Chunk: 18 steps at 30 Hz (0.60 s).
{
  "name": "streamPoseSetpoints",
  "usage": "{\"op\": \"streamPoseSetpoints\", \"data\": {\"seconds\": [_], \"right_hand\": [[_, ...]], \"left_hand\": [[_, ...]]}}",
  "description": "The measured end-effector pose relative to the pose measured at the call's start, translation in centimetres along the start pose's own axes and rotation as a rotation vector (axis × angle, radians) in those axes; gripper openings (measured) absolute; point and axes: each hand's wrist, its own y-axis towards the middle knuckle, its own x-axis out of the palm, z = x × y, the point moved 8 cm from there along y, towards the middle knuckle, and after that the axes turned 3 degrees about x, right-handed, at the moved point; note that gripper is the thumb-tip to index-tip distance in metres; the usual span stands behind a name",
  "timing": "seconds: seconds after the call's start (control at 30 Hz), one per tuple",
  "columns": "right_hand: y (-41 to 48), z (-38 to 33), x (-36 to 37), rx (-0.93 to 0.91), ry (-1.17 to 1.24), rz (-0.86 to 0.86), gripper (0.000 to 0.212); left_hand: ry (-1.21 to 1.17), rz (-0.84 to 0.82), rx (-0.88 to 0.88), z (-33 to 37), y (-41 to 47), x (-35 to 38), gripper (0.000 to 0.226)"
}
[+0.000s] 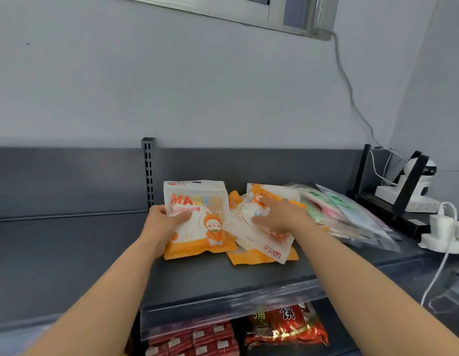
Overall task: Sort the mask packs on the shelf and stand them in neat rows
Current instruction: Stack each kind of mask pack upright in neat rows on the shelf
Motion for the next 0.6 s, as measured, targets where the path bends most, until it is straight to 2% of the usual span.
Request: {"op": "streamPoseSetpoints", "data": {"seconds": [0.07,0.13,0.2,0.33,0.4,0.6], "right_hand": [[-0.4,-0.2,-0.4,-0.007,-0.036,0.015,0.055],[-0.4,-0.4,-0.9,-0.019,-0.082,0.016,0.053],[-0.4,-0.9,-1.5,-0.073,-0.107,0.034,0.062],[0.0,-3.1,-0.7,-0.274,-0.225,-0.047,0.1],[0.7,-3.7,0.0,-0.297,-0.285,-0.066,0.105],[1.8,-3.9,0.6,-0.265,-0.358,-0.126,0.108]], "left_hand": [[-0.007,0.013,-0.001,-0.1,-0.1,-0.3,0.047],[-0.01,0.026,-0.007,-0.1,-0.3,-0.7,0.04],[-0.01,0.033,-0.002,0.0,-0.5,-1.0,0.044],[-0.029,0.017,0.007,0.1,-0.6,-1.3,0.058],[-0.015,-0.004,0.005,0.0,-0.5,-1.3,0.057],[-0.035,-0.063,0.013,-0.2,-0.4,-1.3,0.033]]}}
